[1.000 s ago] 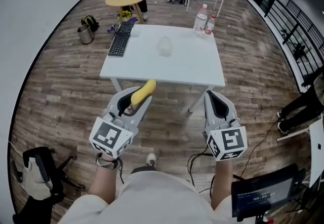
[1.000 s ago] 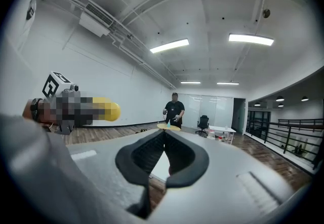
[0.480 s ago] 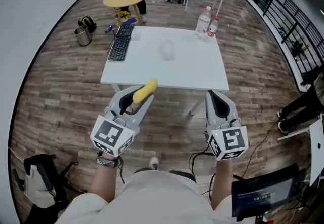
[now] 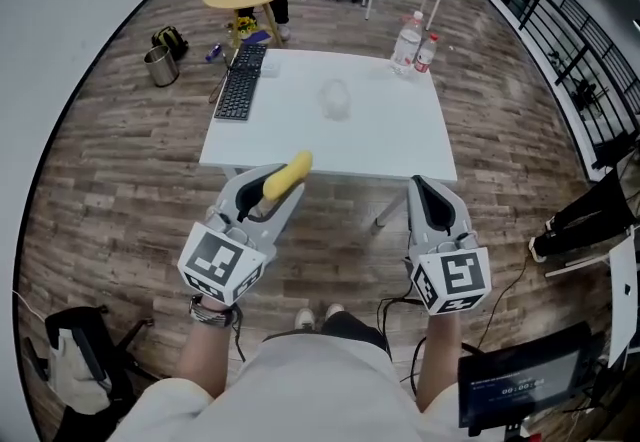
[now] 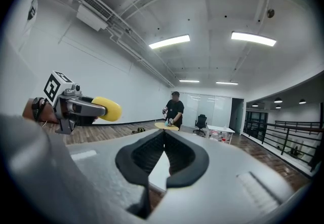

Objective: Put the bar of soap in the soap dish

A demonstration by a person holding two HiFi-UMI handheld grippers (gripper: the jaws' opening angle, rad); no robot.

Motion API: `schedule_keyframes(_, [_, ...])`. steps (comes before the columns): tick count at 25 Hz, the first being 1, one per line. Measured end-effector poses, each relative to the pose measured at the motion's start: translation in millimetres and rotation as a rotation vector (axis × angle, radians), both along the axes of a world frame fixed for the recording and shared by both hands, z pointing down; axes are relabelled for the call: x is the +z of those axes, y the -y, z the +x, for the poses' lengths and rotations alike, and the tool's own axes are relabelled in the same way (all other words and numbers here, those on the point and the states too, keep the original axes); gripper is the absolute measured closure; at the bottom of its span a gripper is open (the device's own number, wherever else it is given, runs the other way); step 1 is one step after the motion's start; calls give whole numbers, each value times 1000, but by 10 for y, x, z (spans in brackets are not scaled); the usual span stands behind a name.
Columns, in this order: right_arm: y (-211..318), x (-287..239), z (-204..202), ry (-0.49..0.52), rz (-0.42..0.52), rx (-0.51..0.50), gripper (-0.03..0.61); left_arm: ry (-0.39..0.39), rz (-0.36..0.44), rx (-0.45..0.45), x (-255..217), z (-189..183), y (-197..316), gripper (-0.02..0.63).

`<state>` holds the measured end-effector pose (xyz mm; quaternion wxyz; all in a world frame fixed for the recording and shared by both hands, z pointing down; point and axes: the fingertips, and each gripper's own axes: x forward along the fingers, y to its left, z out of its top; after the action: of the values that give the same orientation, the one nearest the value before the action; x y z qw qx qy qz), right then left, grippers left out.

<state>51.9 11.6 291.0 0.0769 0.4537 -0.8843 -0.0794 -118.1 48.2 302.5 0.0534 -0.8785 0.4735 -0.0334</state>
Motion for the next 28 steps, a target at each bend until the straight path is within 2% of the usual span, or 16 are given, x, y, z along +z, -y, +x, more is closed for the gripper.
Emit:
schedule_keyframes(13, [112, 63, -5, 23, -24, 1, 575, 1, -15, -9, 71, -20, 89, 489])
schedule_keyframes(28, [626, 84, 148, 51, -33, -9, 575, 10, -15, -36, 49, 109, 537, 489])
